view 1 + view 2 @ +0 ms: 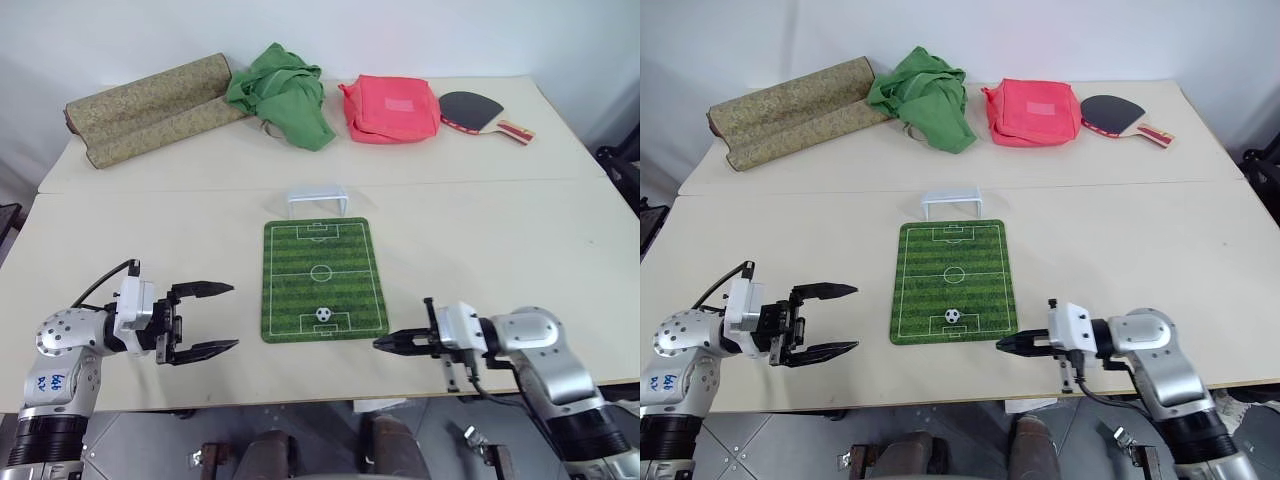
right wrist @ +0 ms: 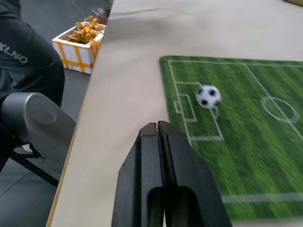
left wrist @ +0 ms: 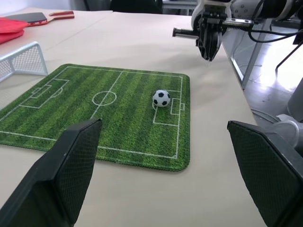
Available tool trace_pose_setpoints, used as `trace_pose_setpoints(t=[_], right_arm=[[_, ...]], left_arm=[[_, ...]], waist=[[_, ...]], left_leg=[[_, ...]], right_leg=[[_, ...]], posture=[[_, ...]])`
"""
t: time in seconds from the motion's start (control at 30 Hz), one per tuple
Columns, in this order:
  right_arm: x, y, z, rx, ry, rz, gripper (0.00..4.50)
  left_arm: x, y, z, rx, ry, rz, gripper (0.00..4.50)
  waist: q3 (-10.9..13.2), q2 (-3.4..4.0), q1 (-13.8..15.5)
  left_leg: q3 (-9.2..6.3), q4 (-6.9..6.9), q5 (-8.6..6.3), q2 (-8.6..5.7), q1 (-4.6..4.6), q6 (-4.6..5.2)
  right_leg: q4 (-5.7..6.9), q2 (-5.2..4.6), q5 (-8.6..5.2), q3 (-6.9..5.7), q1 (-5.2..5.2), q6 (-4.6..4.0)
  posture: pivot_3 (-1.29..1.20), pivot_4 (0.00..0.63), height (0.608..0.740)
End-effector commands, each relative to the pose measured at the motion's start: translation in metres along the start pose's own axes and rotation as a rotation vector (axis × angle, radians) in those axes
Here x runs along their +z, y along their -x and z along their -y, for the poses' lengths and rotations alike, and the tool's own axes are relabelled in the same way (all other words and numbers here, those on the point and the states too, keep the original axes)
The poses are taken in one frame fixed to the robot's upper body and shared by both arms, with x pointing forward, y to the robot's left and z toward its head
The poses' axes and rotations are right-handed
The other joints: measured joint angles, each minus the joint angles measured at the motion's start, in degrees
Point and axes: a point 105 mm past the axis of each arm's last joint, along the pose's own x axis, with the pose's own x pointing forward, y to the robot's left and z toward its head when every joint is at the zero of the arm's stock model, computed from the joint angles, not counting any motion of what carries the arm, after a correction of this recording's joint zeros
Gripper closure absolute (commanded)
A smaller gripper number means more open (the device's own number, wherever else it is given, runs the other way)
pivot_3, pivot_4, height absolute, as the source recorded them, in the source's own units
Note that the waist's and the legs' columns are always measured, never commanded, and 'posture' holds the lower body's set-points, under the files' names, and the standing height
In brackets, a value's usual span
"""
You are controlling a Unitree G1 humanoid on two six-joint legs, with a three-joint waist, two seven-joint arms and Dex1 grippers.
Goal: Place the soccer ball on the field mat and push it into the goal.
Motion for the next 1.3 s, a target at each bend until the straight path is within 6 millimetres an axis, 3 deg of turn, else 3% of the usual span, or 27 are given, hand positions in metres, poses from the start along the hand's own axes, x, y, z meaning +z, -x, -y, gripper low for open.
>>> trace_pose_setpoints(t=[0.03, 0.2, 0.4, 0.6, 0.8, 0.9, 1.0, 1.17, 1.3], right_arm=[[0.006, -0.028, 0.006, 0.004, -0.036, 0.010, 4.48], [0.007, -0.054, 0.001, 0.024, -0.099, 0.003, 4.48], [0.003, -0.058, -0.001, 0.013, -0.107, -0.009, 4.48], [-0.007, -0.052, 0.050, -0.157, -0.056, -0.074, 4.48], [0.006, -0.040, 0.104, -0.354, -0.052, -0.043, 4.48], [0.016, -0.035, 0.115, -0.399, -0.053, -0.013, 4.48], [0.022, -0.034, 0.106, -0.371, -0.043, 0.003, 4.48], [0.031, -0.001, 0.080, -0.363, -0.009, 0.094, 4.48], [0.028, 0.058, 0.068, -0.498, 0.016, 0.100, 4.48]], left_arm=[[0.002, 0.004, 0.002, -0.005, -0.008, -0.017, 0.00], [0.003, 0.005, 0.006, 0.002, 0.002, -0.020, 0.00], [0.004, 0.006, 0.008, 0.011, 0.011, -0.024, 0.00], [0.004, 0.006, 0.007, 0.026, 0.011, -0.026, 0.00], [0.005, 0.004, 0.004, 0.072, 0.016, -0.003, 0.00], [0.010, 0.006, -0.006, 0.166, 0.043, 0.042, 0.00], [0.014, 0.013, -0.023, 0.317, 0.064, 0.090, 0.00], [0.015, 0.024, -0.035, 0.440, 0.063, 0.101, 0.00], [0.014, 0.028, -0.035, 0.462, 0.047, 0.083, 0.00]], waist=[[0.0, 0.00, 0.0], [0.0, 0.00, 0.2], [0.0, 0.00, 0.3], [0.0, 0.00, -0.1], [0.0, 0.01, -0.2], [0.0, 0.01, -0.1], [0.0, 0.00, -0.1], [0.0, 0.00, 0.0], [0.0, 0.00, 0.4]], left_leg=[[-0.01, 0.00, 0.00, 0.01, -0.01, 0.00], [-0.07, 0.00, -0.01, 0.00, -0.08, 0.00], [-0.10, 0.04, -0.01, -0.02, -0.13, 0.00], [-0.06, 0.05, -0.02, -0.02, -0.11, -0.01], [-0.05, 0.02, -0.02, 0.02, -0.13, -0.02], [-0.11, 0.04, -0.02, 0.02, -0.19, -0.02], [-0.14, 0.04, -0.02, 0.03, -0.20, -0.02], [-0.12, 0.04, -0.02, 0.00, -0.20, -0.02], [-0.10, 0.05, -0.04, -0.03, -0.21, 0.02]], right_leg=[[0.00, 0.00, 0.00, -0.01, -0.01, 0.00], [-0.04, 0.00, 0.00, -0.05, -0.02, -0.01], [-0.05, 0.00, 0.00, -0.08, -0.03, 0.00], [-0.02, 0.00, 0.01, -0.05, -0.04, 0.00], [-0.02, 0.04, 0.01, -0.04, -0.09, -0.01], [-0.03, 0.04, 0.01, -0.09, -0.09, -0.01], [-0.04, 0.04, 0.01, -0.10, -0.09, 0.00], [-0.06, 0.03, 0.01, -0.09, -0.09, 0.01], [-0.13, 0.02, 0.04, -0.09, -0.05, 0.06]], posture=[[0.00, 0.150, 0.740], [0.00, 0.150, 0.740], [0.00, 0.150, 0.740], [0.00, 0.150, 0.740], [0.00, 0.150, 0.740], [0.00, 0.150, 0.740], [0.00, 0.150, 0.740], [0.00, 0.150, 0.740], [0.00, 0.150, 0.740]])
